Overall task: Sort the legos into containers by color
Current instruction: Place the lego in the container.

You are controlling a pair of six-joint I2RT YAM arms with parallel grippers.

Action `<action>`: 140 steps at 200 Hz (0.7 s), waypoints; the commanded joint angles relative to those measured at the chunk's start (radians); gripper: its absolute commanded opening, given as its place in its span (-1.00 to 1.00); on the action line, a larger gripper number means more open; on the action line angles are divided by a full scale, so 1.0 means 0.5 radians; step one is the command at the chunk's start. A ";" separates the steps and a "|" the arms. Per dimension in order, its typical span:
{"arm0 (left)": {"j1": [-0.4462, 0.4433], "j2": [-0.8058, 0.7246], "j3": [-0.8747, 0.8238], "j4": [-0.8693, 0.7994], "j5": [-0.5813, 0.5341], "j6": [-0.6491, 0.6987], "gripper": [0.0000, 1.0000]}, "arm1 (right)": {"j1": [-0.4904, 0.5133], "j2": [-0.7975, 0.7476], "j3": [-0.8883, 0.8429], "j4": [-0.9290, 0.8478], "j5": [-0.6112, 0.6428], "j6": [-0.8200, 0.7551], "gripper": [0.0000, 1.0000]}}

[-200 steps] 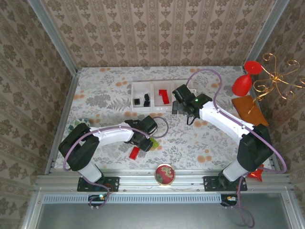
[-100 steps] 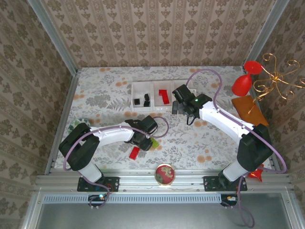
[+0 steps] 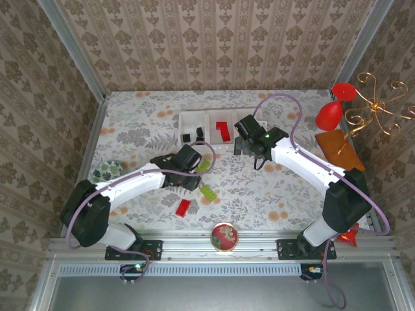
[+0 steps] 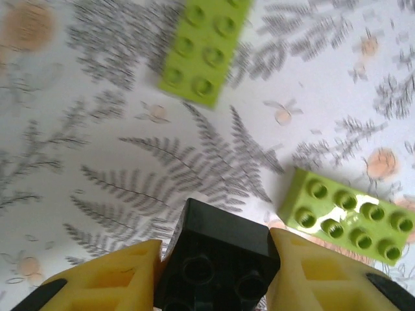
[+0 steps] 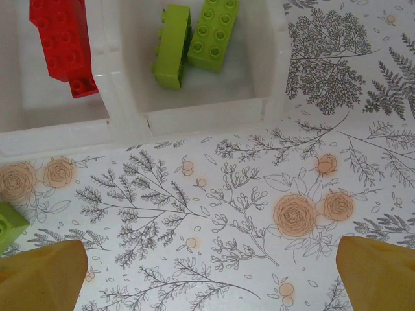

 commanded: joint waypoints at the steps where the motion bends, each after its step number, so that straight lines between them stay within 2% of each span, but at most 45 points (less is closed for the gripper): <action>1: 0.124 -0.058 0.080 0.079 -0.034 -0.089 -0.60 | -0.014 -0.049 -0.037 0.028 0.020 0.060 1.00; 55: 0.391 0.040 0.274 0.327 0.036 -0.100 -0.59 | -0.014 -0.061 -0.073 0.031 -0.016 0.081 1.00; 140: 0.499 0.636 0.899 0.413 0.004 0.020 -0.59 | -0.010 -0.086 -0.129 0.057 -0.067 0.106 1.00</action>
